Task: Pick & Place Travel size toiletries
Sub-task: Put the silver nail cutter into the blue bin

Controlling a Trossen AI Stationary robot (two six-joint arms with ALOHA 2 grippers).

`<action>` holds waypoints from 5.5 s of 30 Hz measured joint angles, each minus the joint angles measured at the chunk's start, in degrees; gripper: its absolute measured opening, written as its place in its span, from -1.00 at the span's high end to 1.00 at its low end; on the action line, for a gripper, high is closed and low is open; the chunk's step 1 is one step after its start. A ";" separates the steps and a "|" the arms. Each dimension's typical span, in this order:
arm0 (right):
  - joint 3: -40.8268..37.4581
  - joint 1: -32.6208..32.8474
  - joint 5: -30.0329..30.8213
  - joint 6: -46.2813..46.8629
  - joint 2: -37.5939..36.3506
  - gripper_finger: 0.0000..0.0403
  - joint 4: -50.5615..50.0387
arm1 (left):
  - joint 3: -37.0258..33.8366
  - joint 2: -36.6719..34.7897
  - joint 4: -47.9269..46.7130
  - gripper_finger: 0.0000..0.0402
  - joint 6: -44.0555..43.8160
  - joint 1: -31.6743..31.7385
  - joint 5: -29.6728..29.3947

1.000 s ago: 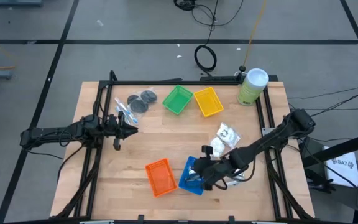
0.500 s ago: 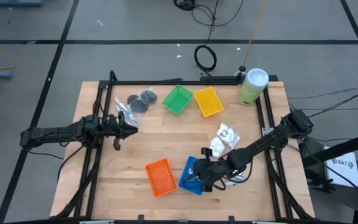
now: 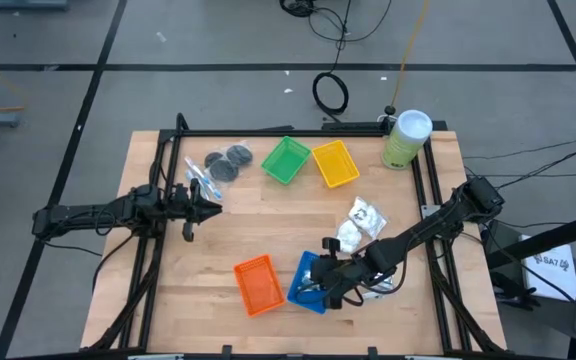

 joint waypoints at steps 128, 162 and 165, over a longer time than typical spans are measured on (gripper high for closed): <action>-20.09 13.47 18.17 1.46 -14.27 0.77 21.07 | 0.00 -0.01 -0.02 0.78 0.00 0.01 0.00; -19.98 -2.23 -3.01 1.81 -5.53 0.75 26.16 | -0.01 0.00 0.00 0.78 -0.01 0.01 0.00; -19.98 -2.19 -3.07 2.91 -5.53 0.70 26.38 | 0.00 0.00 0.00 0.78 0.00 0.00 0.00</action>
